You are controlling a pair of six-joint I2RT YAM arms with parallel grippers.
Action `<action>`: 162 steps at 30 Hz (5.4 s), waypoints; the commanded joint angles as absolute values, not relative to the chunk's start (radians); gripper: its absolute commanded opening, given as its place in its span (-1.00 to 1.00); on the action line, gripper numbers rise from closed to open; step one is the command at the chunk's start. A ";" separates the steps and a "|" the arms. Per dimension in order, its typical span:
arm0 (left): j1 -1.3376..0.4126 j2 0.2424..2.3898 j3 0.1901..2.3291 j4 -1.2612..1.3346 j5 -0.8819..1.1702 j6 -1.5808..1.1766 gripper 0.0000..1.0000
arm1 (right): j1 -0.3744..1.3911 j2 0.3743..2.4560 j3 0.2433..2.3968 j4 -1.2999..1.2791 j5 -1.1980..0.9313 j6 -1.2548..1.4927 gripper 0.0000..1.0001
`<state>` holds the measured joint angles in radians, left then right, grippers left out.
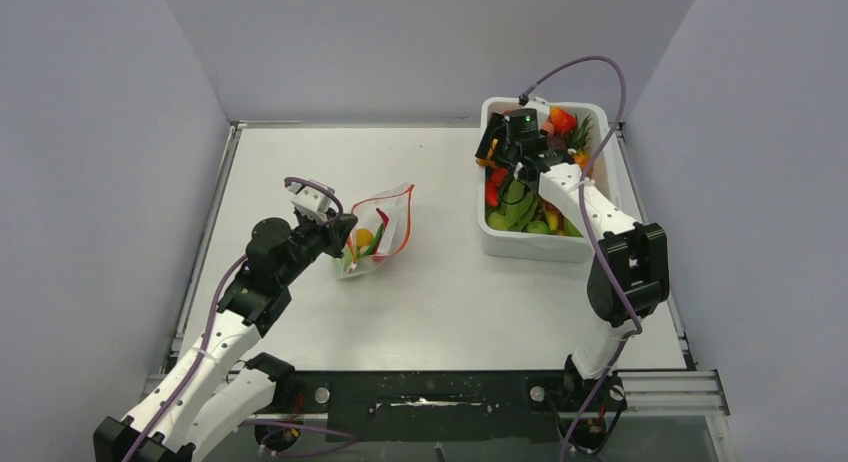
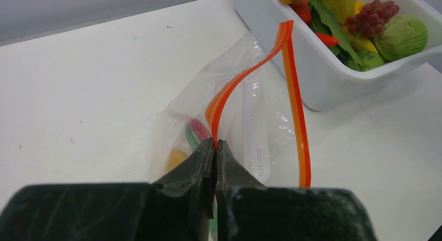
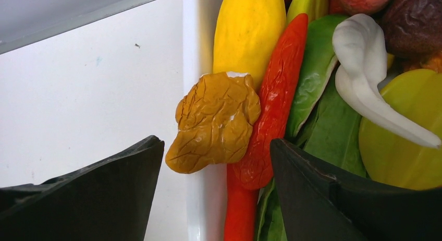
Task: Place the food in the zip-top bag and seal the zipper
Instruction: Pick up the fake vegetable from the bin, then place the fake vegetable in the zipper food storage bag.
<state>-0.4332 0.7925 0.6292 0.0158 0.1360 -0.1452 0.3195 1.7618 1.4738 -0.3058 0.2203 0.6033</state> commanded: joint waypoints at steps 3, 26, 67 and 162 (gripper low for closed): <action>-0.433 0.764 0.675 0.058 0.146 -0.137 -1.00 | 0.308 1.781 1.554 -0.249 0.269 0.588 0.53; -0.429 0.770 0.674 0.061 0.154 -0.140 -1.00 | 0.311 1.874 1.586 -0.277 0.252 0.624 0.57; -0.426 0.738 0.669 0.057 0.084 -0.137 -1.00 | 0.311 1.826 1.530 -0.273 0.216 0.575 0.03; -0.417 0.857 0.764 0.052 0.136 -0.340 -1.00 | 0.843 1.431 1.365 -0.282 -0.028 0.542 0.50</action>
